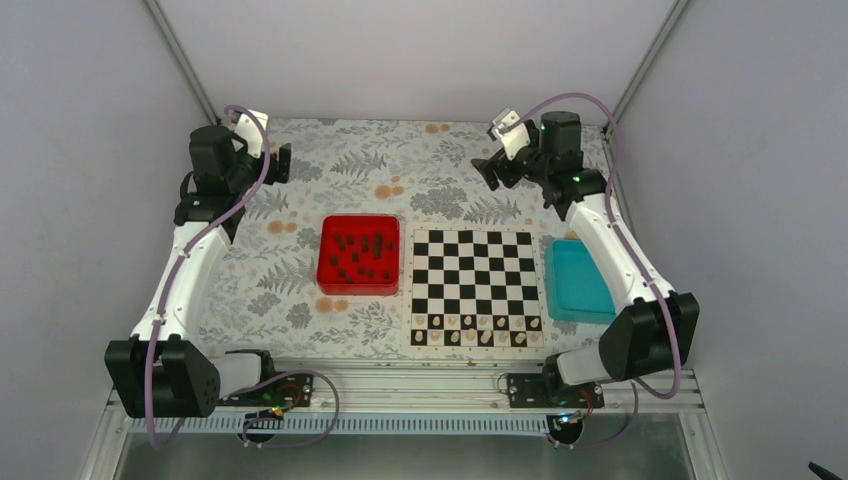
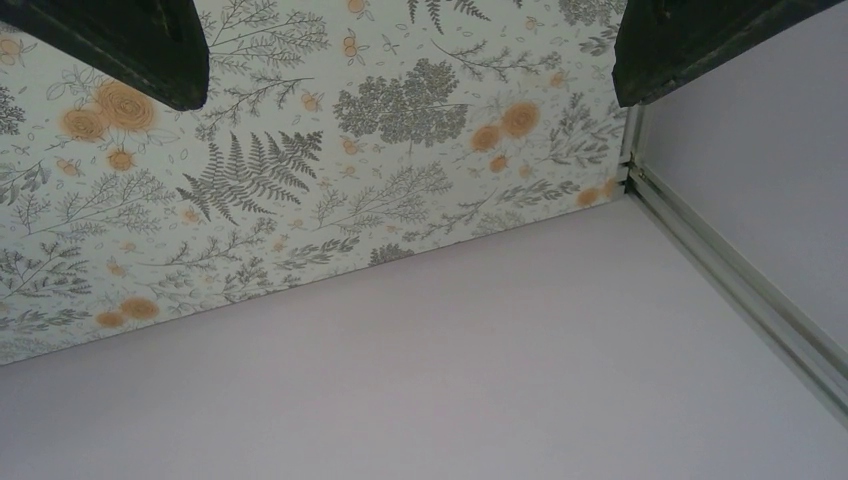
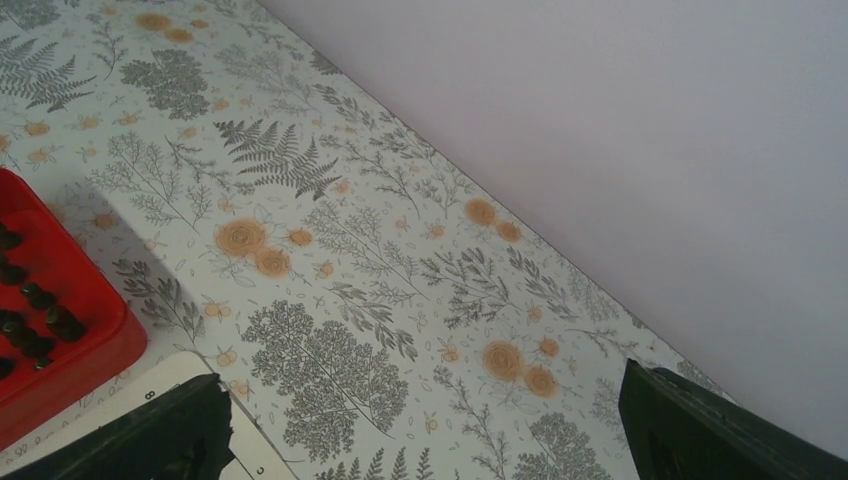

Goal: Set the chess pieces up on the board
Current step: Pick up the chess piece from the storage box.

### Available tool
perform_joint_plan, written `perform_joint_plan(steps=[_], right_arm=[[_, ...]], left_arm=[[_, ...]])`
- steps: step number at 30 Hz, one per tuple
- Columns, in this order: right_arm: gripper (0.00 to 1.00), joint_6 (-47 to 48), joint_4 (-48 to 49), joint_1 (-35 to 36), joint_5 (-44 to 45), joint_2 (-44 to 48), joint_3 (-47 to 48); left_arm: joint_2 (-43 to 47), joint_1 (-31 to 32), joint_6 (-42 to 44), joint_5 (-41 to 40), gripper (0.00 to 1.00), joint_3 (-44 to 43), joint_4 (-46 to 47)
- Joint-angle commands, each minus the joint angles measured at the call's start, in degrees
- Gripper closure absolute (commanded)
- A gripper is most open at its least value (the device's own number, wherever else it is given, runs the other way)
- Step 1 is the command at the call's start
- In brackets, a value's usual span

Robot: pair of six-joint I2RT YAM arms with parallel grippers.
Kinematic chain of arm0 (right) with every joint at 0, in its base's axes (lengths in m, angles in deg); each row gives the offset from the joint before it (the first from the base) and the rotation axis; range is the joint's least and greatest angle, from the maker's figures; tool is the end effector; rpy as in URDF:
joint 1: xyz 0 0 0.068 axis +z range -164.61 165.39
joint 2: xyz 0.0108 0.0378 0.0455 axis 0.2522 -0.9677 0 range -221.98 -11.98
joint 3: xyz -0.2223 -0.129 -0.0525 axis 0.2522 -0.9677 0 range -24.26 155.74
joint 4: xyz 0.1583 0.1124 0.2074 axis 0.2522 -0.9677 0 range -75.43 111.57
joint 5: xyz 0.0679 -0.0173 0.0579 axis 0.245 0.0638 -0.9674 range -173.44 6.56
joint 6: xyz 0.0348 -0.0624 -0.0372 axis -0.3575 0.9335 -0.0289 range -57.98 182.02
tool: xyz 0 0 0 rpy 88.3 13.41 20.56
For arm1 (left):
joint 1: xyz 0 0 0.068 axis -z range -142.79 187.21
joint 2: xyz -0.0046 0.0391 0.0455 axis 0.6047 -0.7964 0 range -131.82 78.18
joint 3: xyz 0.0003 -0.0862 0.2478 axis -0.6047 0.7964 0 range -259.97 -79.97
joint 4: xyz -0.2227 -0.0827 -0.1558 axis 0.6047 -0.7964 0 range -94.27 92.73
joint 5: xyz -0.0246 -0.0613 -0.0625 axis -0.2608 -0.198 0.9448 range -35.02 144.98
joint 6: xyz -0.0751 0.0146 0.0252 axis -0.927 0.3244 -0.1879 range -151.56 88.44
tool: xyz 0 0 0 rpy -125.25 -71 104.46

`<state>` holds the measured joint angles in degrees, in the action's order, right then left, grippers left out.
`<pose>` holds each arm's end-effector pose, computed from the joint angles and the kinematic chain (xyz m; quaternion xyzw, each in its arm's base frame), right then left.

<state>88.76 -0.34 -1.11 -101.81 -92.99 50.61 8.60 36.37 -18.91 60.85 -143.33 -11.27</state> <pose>0.3624 0.1096 0.3285 -0.3684 0.7665 0.0773 0.5204 0.3401 -0.0021 0.3317 0.1133 0.8119 0.0254 0.5722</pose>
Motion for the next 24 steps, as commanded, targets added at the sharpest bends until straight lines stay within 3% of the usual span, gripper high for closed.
perform_joint_plan(steps=[1, 9, 13, 19, 24], right_arm=[[0.03, 1.94, -3.05, 2.24, -0.39, -2.94, 5.59], [0.29, 6.44, -20.56, 19.13, 1.91, -20.14, 23.44], [0.42, 7.88, -23.84, 27.78, 4.04, -27.32, 25.79], [0.7, 7.31, -27.0, 32.26, 5.3, -35.03, 28.57], [0.72, 7.21, -28.1, 33.5, 6.68, -38.94, 29.28]], left_arm=[[1.07, 0.31, 0.01, 0.93, 0.0, -0.15, 0.53], [-0.13, 0.32, 0.32, 0.2, 0.0, -0.59, -0.09], [-0.28, 0.26, 0.53, -0.73, 0.0, 0.1, 0.25], [-0.2, 0.23, 0.58, -2.02, 0.0, 0.55, 0.33], [-0.86, 0.35, 0.63, -2.18, 0.0, 0.82, 0.88]])
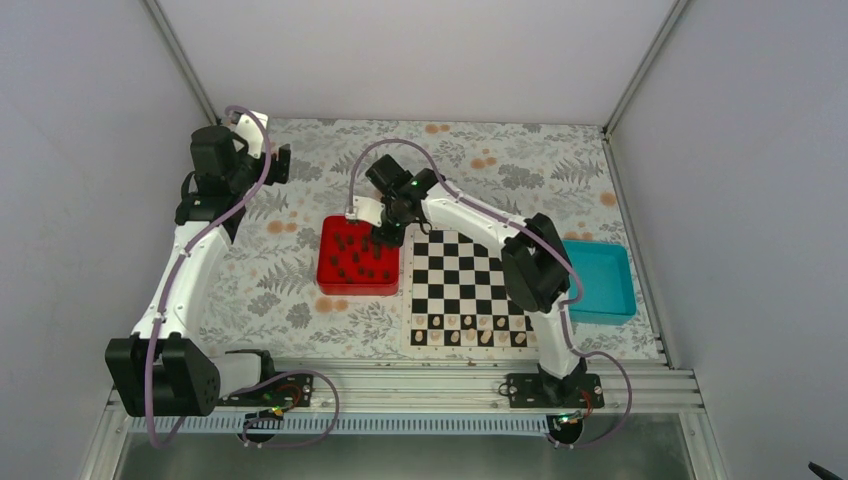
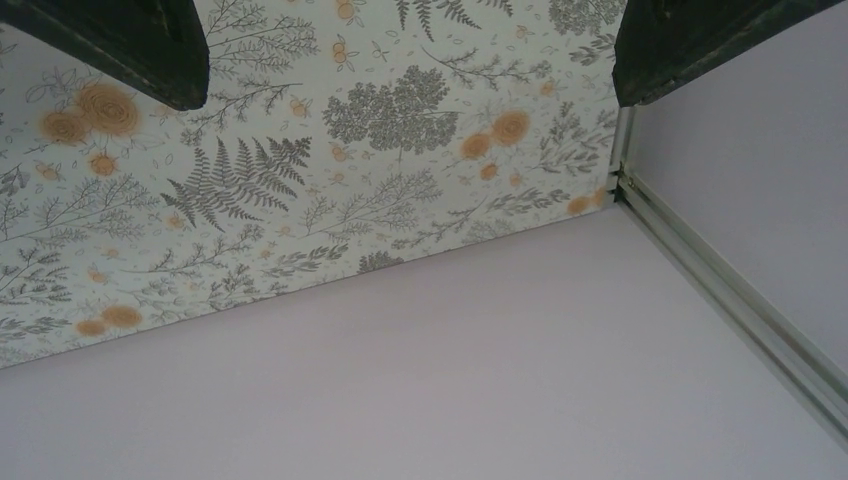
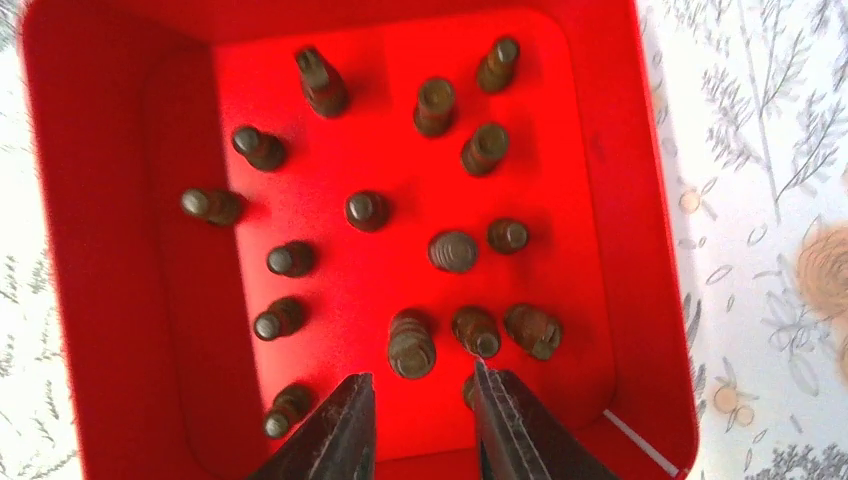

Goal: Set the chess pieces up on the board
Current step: Pick up the chess piece from the storage box.

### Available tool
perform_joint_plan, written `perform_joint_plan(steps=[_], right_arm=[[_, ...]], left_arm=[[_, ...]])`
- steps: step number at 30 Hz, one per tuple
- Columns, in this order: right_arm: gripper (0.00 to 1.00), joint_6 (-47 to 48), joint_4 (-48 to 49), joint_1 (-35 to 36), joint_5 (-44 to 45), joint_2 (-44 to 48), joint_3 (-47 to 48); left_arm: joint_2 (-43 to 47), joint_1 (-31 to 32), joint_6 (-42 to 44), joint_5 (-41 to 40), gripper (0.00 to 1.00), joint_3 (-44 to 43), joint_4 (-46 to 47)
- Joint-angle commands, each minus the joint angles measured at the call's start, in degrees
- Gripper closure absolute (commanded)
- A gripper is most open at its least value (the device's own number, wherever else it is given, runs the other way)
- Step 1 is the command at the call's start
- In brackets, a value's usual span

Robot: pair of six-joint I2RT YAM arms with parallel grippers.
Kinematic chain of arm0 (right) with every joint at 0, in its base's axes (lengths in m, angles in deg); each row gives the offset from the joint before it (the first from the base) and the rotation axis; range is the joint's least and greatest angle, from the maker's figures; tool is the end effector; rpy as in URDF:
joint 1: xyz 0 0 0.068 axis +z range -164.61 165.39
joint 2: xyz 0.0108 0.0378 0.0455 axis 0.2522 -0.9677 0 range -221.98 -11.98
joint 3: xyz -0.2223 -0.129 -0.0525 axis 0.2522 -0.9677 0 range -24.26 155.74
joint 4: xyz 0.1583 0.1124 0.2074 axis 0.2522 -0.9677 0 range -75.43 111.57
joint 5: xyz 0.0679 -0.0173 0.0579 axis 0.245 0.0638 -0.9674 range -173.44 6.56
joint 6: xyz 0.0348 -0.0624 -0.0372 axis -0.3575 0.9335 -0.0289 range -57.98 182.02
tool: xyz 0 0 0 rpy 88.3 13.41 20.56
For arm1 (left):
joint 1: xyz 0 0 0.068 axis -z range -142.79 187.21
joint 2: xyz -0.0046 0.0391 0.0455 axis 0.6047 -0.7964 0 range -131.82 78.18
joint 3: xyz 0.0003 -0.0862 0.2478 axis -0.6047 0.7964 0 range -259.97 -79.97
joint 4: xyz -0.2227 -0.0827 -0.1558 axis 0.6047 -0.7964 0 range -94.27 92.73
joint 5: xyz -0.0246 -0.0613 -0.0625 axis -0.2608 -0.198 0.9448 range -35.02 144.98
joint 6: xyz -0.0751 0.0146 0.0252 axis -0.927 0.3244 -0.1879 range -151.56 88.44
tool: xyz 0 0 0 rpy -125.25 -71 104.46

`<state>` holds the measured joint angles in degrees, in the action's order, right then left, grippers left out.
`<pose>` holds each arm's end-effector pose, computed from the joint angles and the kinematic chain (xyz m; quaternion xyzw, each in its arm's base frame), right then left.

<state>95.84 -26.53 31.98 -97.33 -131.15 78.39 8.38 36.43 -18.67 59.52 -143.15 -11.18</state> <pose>0.3170 0.3595 0.1876 -0.6455 0.7224 0.1414 0.2035 0.3410 -0.0009 0.3293 0.1090 0.8142 0.0355 0.5691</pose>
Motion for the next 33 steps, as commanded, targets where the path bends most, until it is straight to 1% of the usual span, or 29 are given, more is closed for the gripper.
perform_joint_plan(steps=[1, 8, 15, 21, 33], right_arm=[[0.72, 0.1, -1.33, 0.58, 2.55, -0.95, 1.16], [0.71, 0.34, -1.12, 1.04, 2.41, -2.68, 0.91], [0.69, 0.68, -1.41, 1.71, 2.46, -3.97, 0.6], [0.67, 0.36, 1.04, 1.95, 2.44, -4.32, -0.79], [0.65, 0.0, 2.12, 2.28, 3.62, -6.22, -0.89]], left_arm=[[-0.8, 0.24, 0.39, -0.92, 0.0, 0.55, 0.75], [-1.12, 0.18, 0.3, -2.83, 0.0, 0.85, 1.44], [-1.22, 0.16, 0.47, -1.99, 0.0, 1.13, 1.45], [-1.16, 0.13, 0.52, -2.49, 0.0, 1.2, 1.43], [-0.99, 0.0, 0.48, -2.49, 0.0, 1.48, 1.44]])
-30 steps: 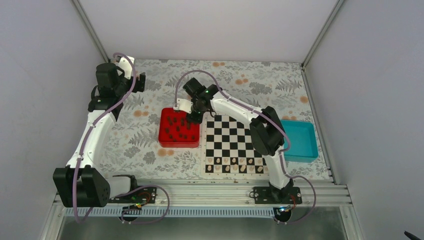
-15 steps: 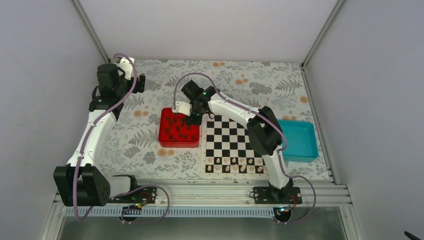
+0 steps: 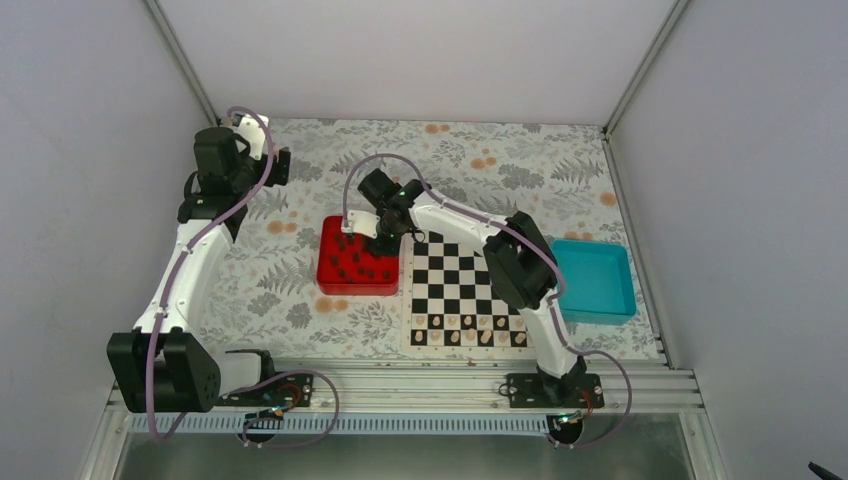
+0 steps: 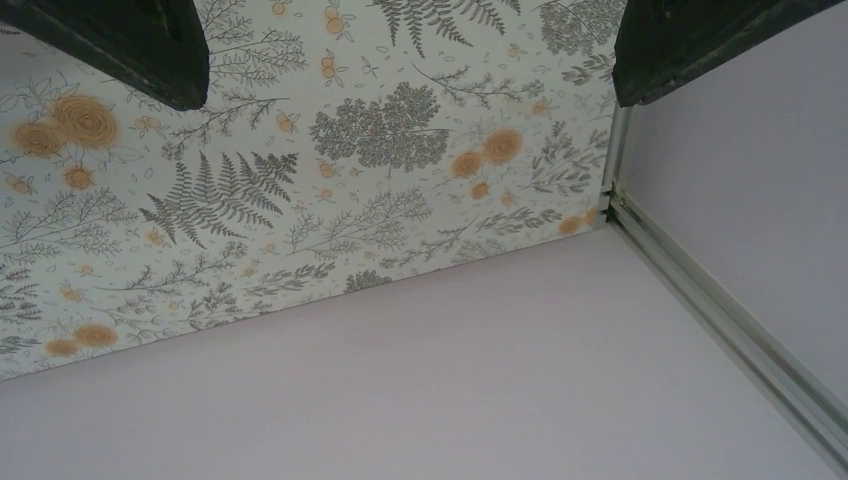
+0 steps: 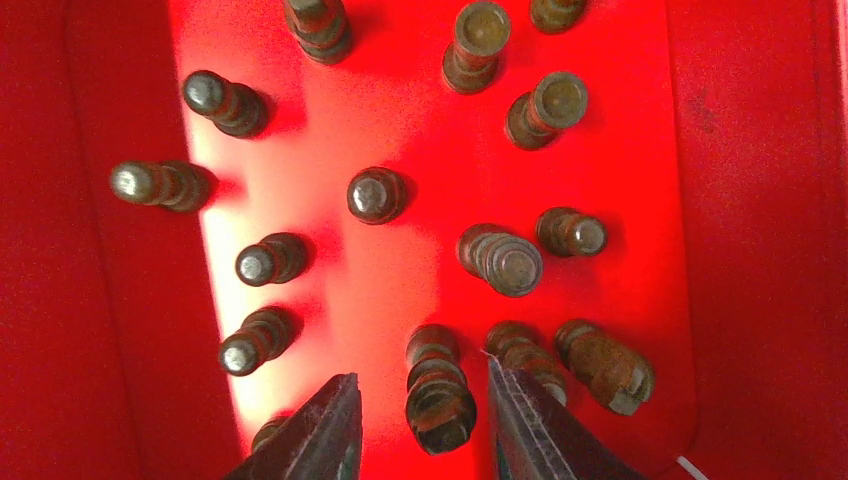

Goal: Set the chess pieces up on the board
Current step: Pick up the chess piece from the storage box.

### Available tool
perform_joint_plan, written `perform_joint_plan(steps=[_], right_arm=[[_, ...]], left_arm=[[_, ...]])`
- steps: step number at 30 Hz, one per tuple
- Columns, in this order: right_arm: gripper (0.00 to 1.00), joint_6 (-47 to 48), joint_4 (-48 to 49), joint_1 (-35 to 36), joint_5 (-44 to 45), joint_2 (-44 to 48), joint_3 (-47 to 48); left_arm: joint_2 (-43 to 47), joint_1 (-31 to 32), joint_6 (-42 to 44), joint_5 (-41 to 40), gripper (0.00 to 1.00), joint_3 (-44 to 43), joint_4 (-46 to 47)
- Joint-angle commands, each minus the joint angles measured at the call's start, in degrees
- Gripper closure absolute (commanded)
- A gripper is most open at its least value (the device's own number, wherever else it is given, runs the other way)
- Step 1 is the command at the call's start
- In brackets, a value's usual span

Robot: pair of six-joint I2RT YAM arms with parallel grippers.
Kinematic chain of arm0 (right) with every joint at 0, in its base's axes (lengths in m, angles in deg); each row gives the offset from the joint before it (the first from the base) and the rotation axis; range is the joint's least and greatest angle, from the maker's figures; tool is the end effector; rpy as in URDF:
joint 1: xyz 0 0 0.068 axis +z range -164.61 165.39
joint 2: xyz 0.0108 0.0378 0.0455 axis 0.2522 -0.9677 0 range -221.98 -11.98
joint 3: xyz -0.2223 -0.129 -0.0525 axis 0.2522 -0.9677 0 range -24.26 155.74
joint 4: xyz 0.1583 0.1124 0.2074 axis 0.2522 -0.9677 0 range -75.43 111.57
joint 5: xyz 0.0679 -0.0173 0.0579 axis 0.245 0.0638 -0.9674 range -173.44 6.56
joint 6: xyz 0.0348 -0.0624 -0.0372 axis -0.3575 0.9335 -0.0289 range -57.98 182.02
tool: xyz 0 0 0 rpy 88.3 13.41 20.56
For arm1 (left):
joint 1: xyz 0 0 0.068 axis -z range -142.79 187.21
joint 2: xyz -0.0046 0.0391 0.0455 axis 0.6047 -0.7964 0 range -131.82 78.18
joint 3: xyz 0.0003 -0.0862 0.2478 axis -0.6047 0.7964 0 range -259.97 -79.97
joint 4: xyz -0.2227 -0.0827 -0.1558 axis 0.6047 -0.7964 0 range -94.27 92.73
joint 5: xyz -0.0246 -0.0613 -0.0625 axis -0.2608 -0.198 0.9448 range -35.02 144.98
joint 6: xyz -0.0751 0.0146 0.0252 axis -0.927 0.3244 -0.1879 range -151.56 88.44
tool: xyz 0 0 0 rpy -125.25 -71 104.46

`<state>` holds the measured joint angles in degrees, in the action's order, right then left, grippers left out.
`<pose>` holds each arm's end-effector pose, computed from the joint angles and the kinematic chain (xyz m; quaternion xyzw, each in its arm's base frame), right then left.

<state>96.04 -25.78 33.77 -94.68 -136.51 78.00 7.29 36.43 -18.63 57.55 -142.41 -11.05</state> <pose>0.3118 0.3714 0.1422 -0.6583 0.7255 0.1176 0.1626 0.3449 0.0016 0.3182 0.1002 0.8240 0.0481 0.5556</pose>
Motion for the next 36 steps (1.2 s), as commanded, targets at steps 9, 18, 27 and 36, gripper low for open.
perform_joint_plan(steps=[9, 18, 27, 36], right_arm=[[0.72, -0.26, 2.03, 0.52, 1.16, -1.48, -1.21], [0.89, -0.68, 2.27, 0.55, 1.7, -0.98, -1.34], [0.96, -0.78, -0.48, -1.82, -2.75, 6.79, -0.01], [0.96, -0.54, -5.87, -16.07, -10.31, 17.92, 1.95]], left_arm=[[0.01, -0.41, 0.41, 0.24, 0.0, 0.82, 1.26], [-0.02, -0.72, 0.43, 0.94, 0.0, 0.86, 1.13], [0.1, -0.88, 0.34, 1.01, 0.0, 0.79, 1.04], [0.73, -0.98, 0.43, 1.4, 0.0, 0.91, 1.09]])
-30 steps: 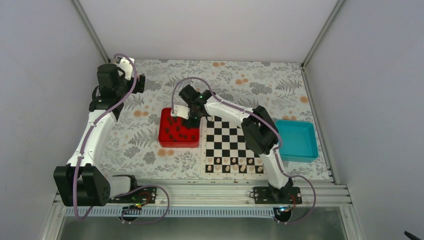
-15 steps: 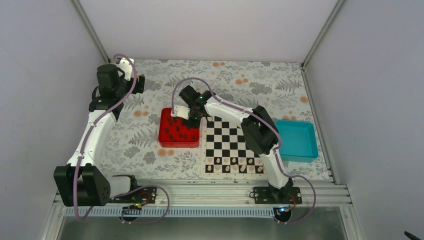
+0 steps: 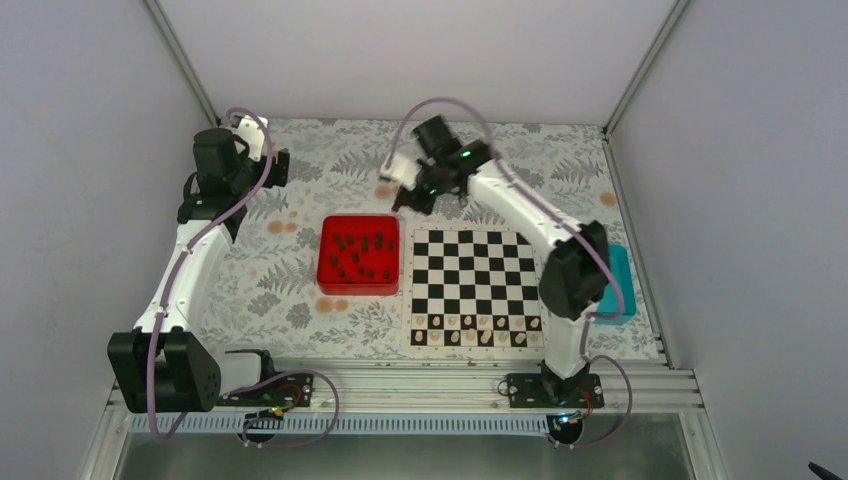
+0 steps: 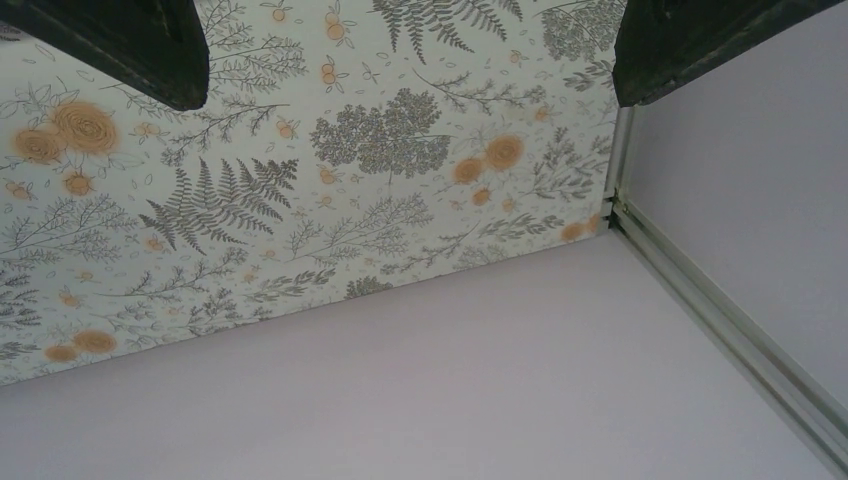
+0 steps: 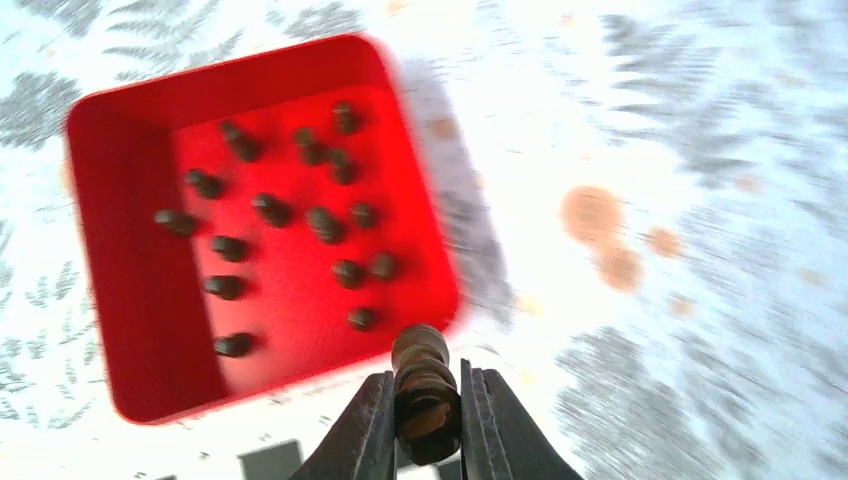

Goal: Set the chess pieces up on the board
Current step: Pick up the chess piece from the storage box, then place the chess piece on the chessboard.

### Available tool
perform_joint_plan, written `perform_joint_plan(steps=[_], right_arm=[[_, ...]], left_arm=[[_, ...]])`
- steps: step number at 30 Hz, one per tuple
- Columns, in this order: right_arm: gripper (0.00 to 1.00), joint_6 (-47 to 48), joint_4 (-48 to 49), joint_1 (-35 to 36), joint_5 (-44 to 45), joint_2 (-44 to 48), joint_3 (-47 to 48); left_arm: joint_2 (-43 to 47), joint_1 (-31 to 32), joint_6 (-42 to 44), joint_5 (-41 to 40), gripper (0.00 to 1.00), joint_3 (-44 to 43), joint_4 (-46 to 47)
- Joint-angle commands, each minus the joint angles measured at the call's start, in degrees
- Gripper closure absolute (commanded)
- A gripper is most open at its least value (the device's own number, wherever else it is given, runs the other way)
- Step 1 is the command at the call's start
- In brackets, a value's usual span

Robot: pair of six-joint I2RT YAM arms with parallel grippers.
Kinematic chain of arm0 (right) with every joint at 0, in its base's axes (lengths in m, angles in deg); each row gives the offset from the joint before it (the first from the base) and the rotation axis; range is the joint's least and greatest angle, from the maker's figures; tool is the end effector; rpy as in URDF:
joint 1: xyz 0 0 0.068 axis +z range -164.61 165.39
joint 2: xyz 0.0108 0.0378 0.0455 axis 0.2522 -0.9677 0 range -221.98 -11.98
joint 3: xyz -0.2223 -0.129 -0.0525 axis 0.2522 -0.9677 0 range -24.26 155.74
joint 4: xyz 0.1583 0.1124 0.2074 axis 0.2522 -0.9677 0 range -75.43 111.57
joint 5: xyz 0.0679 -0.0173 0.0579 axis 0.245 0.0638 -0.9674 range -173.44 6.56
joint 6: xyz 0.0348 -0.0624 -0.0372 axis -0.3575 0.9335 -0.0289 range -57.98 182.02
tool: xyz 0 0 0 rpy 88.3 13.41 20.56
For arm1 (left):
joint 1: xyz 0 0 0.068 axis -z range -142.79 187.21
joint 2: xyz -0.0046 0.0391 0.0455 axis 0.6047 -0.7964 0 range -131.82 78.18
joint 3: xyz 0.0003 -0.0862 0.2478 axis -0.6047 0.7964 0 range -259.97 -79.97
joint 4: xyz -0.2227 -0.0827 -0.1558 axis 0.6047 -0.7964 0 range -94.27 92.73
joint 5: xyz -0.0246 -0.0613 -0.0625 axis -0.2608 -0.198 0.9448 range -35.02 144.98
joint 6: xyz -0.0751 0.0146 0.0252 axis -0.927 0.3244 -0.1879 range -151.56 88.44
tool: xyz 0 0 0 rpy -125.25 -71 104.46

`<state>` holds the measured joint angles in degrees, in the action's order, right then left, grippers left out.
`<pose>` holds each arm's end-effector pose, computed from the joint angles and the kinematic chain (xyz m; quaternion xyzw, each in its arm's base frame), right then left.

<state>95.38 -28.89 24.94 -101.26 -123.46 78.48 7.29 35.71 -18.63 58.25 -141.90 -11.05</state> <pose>0.3407 0.3090 0.2469 -0.5991 0.7416 0.1632 0.2539 0.3445 0.0050 0.3146 0.0985 0.8266 0.0460 0.5522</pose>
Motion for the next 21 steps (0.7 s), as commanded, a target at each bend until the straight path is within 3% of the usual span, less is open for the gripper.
perform_joint_plan(steps=[1, 7, 21], right_arm=[[0.96, 0.35, -3.02, -9.35, -3.57, 5.7, 0.99], [0.96, 2.49, -2.23, -17.66, -0.06, 8.39, -6.03], [0.96, 2.32, 3.95, -19.58, 7.25, 3.36, -18.48]], left_arm=[[0.62, -0.26, 0.43, 0.75, 0.0, 0.42, 1.04], [0.58, -0.26, 0.43, 1.1, 0.0, 0.5, 1.05], [1.35, -0.25, 0.47, 1.83, 0.0, 0.15, 0.02]])
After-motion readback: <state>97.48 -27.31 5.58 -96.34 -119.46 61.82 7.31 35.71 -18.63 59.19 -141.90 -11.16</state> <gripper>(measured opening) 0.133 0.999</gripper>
